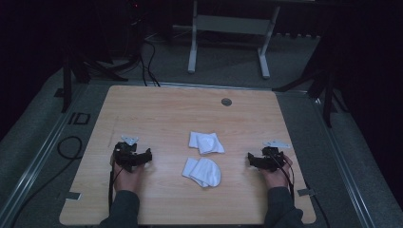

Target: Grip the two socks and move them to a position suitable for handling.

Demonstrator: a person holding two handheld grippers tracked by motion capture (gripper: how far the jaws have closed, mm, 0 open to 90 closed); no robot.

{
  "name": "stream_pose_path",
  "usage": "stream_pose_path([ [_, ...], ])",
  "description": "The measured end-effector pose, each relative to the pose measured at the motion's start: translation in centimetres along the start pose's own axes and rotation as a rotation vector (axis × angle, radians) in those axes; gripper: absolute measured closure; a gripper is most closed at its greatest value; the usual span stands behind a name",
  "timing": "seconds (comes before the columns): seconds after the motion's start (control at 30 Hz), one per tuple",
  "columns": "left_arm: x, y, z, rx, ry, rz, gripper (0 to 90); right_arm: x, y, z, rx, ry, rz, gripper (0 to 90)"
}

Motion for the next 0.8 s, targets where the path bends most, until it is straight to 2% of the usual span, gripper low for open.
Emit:
stream_pose_path([
  [0.17, 0.0, 0.0, 0.0, 0.000, 0.000, 0.000, 14.3, -0.1, -0.2, 0.3, -0.032, 0.018, 0.001, 12.7],
  [0.3, 0.0, 0.0, 0.0, 0.001, 0.000, 0.001, 14.2, -0.2, -0.3, 0.5, -0.033, 0.019, 0.001, 13.3],
  [0.57, 0.0, 0.0, 0.0, 0.000, 0.000, 0.000, 14.3, 0.1, -1.2, 1.1, -0.006, 0.000, 0.030, 38.5],
  [0.67, 0.0, 0.0, 0.0, 0.000, 0.000, 0.000, 14.3, 0.1, -1.4, 1.1, 0.009, -0.012, 0.043, 43.3],
  [0.8, 0.0, 0.0, 0.0, 0.000, 0.001, 0.000, 14.5, 0.3, -2.1, 1.7, 0.043, -0.064, 0.060, 51.7],
])
Point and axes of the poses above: each handheld gripper's, and its own axes: y roughly forward along the jaws, x roughly out of its top, z roughly to its left, the point moved 3 cm from there along y, roughly forward along the jaws, and after that the axes turned 13 degrees about -z, right-handed, at the moved point
